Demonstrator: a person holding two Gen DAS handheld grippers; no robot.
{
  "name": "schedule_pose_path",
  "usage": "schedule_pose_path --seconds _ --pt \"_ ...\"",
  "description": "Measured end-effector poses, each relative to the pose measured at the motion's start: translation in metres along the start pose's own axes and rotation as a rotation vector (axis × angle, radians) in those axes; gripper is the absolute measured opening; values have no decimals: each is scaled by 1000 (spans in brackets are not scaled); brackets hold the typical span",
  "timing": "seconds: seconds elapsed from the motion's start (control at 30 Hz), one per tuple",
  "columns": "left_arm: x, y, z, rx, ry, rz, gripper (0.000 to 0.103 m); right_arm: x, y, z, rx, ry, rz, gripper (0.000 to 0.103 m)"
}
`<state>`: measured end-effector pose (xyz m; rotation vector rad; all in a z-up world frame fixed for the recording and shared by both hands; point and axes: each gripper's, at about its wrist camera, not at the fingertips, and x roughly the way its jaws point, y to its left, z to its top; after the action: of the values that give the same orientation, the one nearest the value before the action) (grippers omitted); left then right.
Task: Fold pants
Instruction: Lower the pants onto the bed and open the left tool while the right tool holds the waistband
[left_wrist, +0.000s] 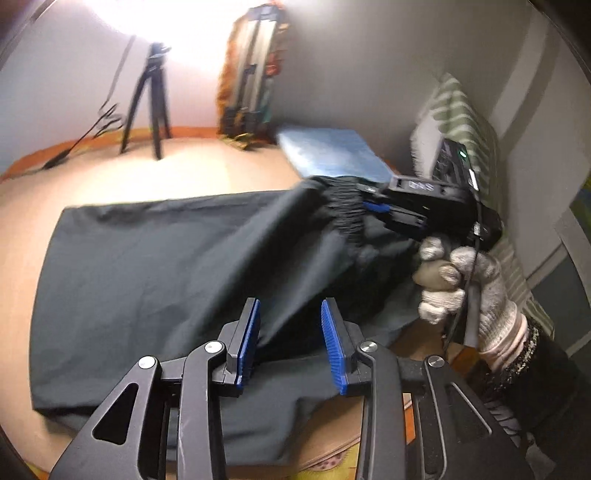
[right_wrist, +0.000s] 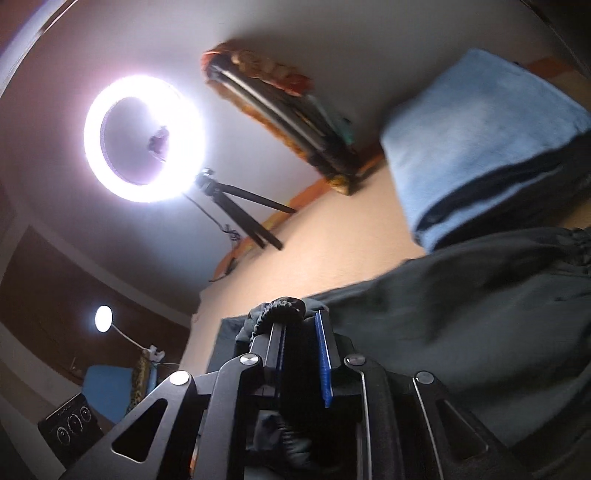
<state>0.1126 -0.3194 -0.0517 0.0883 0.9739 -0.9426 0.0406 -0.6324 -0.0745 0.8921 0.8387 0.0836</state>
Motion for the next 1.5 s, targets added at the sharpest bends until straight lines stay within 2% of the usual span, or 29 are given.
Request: schedule_pose_path --seconds 0.17,0.23,0.27,0.33,0.47,0.53,0.6,0.7,0.83,0.93,1.1,1.27,1.5 --pt "2 25 3 -17 -5 92 32 8 -19 -2 15 58 -54 15" --pt "5 34 2 -25 1 123 32 11 -25 -4 41 97 -75 25" --pt "6 38 3 -39 6 123 32 10 -28 -6 52 105 -87 37" --pt "8 46 1 -58 19 124 32 5 -36 -9 67 117 -103 40" --pt "7 50 -3 -49 28 131 32 -8 -50 -16 139 123 -53 44" --pt "7 52 -5 -52 37 134 32 -14 -54 -19 168 123 -15 52" --pt "10 55 -7 -63 51 138 32 -16 -54 -22 169 136 7 60" --pt "14 59 -9 -88 72 132 32 -10 -47 -27 123 174 -16 66" --pt "14 60 -7 -94 66 141 32 1 -39 -30 79 199 -37 69" --pt "10 65 -6 -111 51 147 32 -1 -40 -30 118 210 41 70" --pt "7 82 -6 -155 51 156 32 -9 -47 -36 193 212 125 73" --pt "10 87 -7 -177 64 147 32 -14 -45 -40 192 218 158 79" --pt "12 85 -5 -163 64 158 32 10 -20 -42 53 231 7 75"
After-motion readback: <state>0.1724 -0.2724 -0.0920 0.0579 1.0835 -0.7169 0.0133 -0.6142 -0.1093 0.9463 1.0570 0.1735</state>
